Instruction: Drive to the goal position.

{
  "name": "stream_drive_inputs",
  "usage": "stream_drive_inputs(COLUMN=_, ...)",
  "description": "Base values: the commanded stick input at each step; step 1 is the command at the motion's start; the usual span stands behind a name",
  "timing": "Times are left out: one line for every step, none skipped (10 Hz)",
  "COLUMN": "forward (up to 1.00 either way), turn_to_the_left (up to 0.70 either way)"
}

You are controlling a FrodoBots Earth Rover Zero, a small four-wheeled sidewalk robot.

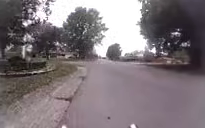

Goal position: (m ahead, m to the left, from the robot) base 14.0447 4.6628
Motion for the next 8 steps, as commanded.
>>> stream_drive_inputs(forward=1.00, turn_to_the_left=0.00)
stream_drive_inputs(forward=1.00, turn_to_the_left=0.00)
stream_drive_inputs(forward=1.00, turn_to_the_left=0.00)
stream_drive_inputs(forward=1.00, turn_to_the_left=0.00)
stream_drive_inputs(forward=1.00, turn_to_the_left=0.00)
stream_drive_inputs(forward=1.00, turn_to_the_left=0.00)
stream_drive_inputs(forward=1.00, turn_to_the_left=0.00)
stream_drive_inputs(forward=1.00, turn_to_the_left=0.00)
